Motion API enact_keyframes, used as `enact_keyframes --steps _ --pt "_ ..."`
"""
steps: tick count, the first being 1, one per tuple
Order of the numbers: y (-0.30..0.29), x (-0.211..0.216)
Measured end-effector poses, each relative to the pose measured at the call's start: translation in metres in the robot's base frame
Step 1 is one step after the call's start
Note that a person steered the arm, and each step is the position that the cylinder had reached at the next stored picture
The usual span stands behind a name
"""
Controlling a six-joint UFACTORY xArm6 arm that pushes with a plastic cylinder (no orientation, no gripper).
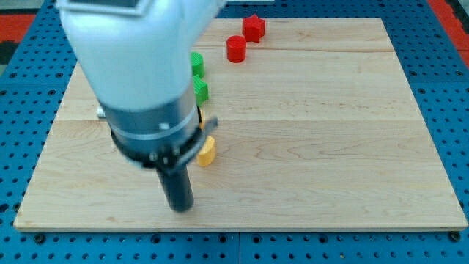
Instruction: Move the yellow heart towards center right
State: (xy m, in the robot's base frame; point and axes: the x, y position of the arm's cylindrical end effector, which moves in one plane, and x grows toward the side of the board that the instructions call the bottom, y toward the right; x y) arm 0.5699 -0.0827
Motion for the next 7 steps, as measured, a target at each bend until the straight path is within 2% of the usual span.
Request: enact_keyframes --steps 1,2,4,6,7 --pt "0.015 -0.063" --pt "0.038 -0.082" --pt "0.100 -0.087" --pt "0.100 -0.087" --pt "0.124 -0.081"
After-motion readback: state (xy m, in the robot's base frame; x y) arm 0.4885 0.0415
